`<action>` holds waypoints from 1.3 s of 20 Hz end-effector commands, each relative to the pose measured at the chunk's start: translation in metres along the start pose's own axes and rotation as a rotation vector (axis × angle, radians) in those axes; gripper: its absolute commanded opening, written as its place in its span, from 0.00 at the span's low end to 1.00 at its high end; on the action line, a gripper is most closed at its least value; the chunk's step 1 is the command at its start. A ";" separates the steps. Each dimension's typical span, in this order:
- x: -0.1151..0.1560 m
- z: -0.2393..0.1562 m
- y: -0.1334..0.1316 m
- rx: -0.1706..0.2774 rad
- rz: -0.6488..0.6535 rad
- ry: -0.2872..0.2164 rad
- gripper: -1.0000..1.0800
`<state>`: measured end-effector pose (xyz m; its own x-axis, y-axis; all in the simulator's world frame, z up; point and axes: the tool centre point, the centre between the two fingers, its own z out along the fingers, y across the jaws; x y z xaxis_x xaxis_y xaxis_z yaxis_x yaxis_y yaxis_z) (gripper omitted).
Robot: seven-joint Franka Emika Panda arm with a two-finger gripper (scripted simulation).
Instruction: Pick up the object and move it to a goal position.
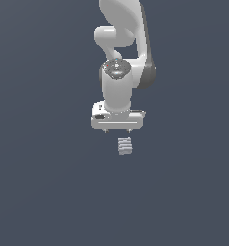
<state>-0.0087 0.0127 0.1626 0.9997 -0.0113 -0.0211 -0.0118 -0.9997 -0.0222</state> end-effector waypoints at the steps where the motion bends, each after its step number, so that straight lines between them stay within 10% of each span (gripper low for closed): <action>1: 0.000 0.000 0.000 0.000 0.000 0.000 0.96; 26: 0.009 0.047 -0.029 -0.012 -0.067 0.015 0.96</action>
<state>-0.0005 0.0380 0.1257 0.9987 0.0501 -0.0063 0.0500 -0.9986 -0.0160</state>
